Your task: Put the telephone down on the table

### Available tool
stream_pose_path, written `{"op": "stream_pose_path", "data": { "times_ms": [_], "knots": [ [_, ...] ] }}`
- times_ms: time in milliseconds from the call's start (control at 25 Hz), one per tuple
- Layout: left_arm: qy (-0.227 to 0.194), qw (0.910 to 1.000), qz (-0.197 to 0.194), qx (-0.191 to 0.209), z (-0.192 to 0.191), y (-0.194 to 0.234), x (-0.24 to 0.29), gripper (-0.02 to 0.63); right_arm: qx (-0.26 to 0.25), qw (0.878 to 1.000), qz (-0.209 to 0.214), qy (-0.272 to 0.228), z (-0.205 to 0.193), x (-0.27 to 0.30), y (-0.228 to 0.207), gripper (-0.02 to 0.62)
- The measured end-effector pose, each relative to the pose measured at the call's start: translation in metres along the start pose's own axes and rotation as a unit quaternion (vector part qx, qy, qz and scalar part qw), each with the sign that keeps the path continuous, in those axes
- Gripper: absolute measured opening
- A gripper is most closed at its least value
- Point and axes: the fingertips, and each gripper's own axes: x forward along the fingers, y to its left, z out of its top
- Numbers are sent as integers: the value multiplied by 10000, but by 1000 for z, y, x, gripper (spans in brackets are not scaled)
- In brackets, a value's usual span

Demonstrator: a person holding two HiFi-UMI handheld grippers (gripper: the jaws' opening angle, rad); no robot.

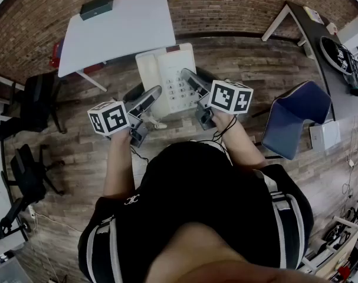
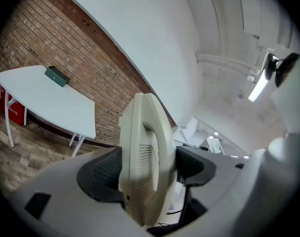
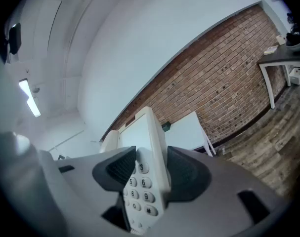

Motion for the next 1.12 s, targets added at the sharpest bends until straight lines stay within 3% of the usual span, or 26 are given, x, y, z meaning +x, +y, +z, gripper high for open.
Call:
{"op": "stream_pose_path", "data": {
  "times_ms": [520, 1120],
  "knots": [
    [-39, 9999, 106, 51, 0, -1, -1, 341, 62, 9999, 129, -89, 3, 0, 4, 184],
    [33, 9999, -35, 115, 11, 16, -8, 334, 64, 9998, -58, -205, -2, 17, 8, 184]
  ]
}}
